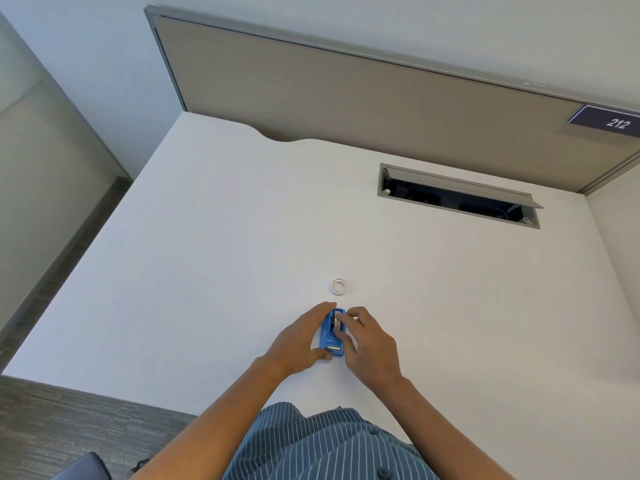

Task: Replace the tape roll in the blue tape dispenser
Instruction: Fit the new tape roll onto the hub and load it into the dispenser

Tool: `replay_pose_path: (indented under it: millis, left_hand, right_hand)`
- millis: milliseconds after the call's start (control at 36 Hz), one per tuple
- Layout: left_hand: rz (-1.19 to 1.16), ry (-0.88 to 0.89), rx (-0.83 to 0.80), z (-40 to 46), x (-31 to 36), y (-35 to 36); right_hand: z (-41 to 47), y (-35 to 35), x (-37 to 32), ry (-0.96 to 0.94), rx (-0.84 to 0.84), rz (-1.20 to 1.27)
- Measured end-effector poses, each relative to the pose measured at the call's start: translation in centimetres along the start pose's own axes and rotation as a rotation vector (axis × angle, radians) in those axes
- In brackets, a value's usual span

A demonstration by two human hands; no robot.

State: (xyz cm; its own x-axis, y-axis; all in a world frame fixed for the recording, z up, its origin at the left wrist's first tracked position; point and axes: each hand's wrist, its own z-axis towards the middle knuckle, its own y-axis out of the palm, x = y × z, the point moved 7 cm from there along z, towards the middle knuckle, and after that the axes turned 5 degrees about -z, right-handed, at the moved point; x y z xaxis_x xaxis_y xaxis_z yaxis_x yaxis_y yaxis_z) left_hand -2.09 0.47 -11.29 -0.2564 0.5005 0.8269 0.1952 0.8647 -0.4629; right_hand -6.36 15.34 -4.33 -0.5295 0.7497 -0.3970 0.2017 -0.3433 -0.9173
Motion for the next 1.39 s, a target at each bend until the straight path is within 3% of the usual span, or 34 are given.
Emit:
replay_pose_path:
  millis: [750, 1000, 1389]
  left_hand:
    - [0.011, -0.003, -0.009, 0.0, 0.1, 0.0]
    - [0.017, -0.008, -0.006, 0.0, -0.1, 0.0]
    - [0.026, 0.0, 0.011, -0.3, 0.4, 0.0]
  right_hand:
    - [0.9, -0.5, -0.5, -0.124, 0.14, -0.056]
    - [1.4, 0.1, -0.8, -0.184, 0.104, -0.186]
    - [0.3, 1.0, -0.6, -0.092, 0.037, -0.17]
